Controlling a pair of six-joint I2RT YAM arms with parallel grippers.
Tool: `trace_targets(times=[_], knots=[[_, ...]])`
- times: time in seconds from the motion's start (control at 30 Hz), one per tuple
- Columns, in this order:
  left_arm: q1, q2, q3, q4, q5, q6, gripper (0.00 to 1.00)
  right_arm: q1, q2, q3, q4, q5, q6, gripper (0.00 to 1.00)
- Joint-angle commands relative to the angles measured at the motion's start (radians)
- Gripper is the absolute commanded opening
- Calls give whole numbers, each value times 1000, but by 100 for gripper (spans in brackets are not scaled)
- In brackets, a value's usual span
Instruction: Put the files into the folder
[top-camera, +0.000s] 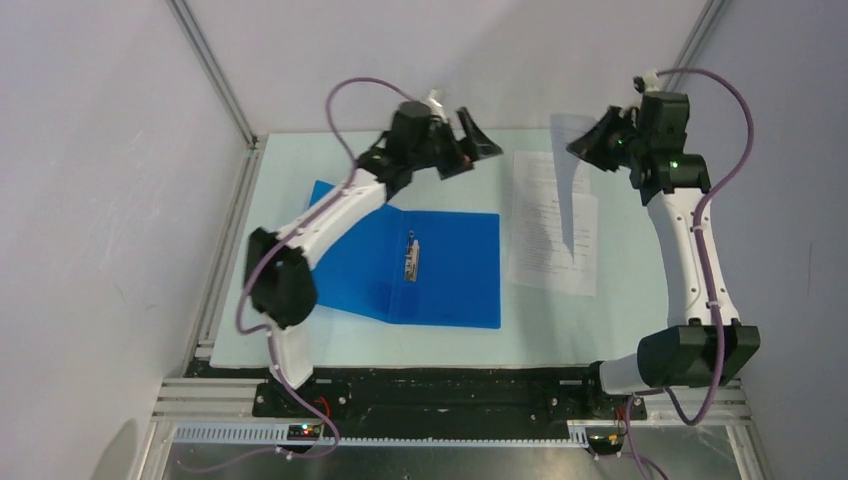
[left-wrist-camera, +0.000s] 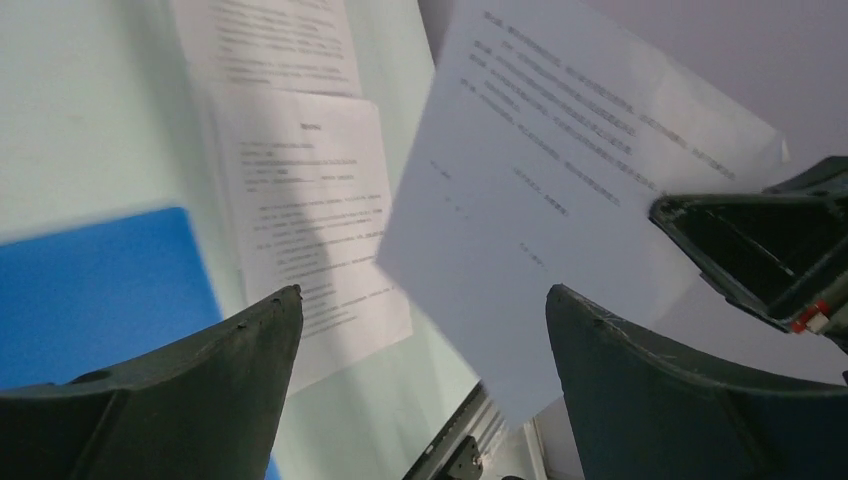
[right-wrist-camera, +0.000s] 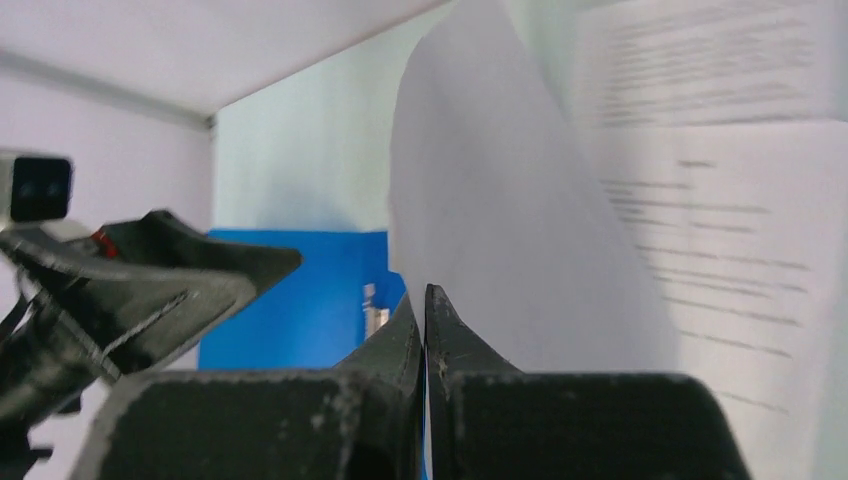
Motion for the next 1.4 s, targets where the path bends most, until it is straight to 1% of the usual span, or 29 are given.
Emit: trace_targets(times=[0.0, 0.07, 0.17, 0.27, 0.3, 0.33, 0.37, 0.4, 0.43, 0.53, 0.63, 0.77, 0.9, 1.03, 1.13, 1.23, 1.3, 1.37], knots=[[104, -211, -224, -5, -46, 82, 95, 152, 24, 143, -72, -69, -1, 0], [144, -296, -317, -9, -63, 97, 95, 219, 38, 157, -57, -92, 17, 0], [212, -399, -420, -27, -87, 114, 95, 279, 41, 139, -4, -165, 71, 0], [259, -502, -513, -53, -102, 142, 95, 316, 26, 70, 93, -225, 141, 0], [277, -520, -531, -69, -107, 150, 95, 318, 22, 21, 120, -267, 163, 0], [284, -557, -569, -78, -123, 167, 96, 318, 12, -11, 195, -294, 208, 0], [296, -576, -589, -96, -133, 183, 96, 319, 7, -69, 228, -339, 234, 0], [302, -610, -626, -104, -150, 188, 96, 319, -4, -98, 283, -352, 271, 0], [312, -640, -655, -119, -156, 199, 96, 318, -7, -141, 299, -365, 290, 0], [324, -688, -680, -155, -171, 217, 96, 301, -1, -200, 309, -357, 297, 0], [332, -724, -678, -184, -177, 249, 96, 273, 54, -257, 310, -365, 281, 0], [351, -738, -686, -225, -229, 287, 97, 269, 165, -294, 236, -274, 184, 0], [387, -734, -692, -294, -285, 319, 97, 251, 232, -348, 254, -237, 158, 0], [418, -752, -701, -317, -288, 325, 97, 221, 268, -356, 249, -210, 139, 0], [421, -757, -705, -318, -286, 323, 97, 178, 273, -356, 251, -216, 145, 0], [421, -752, -707, -318, -280, 319, 97, 143, 240, -356, 268, -267, 164, 0], [421, -746, -708, -319, -275, 317, 97, 148, 200, -332, 267, -290, 171, 0], [421, -739, -707, -317, -272, 314, 97, 171, 164, -289, 224, -269, 146, 0]])
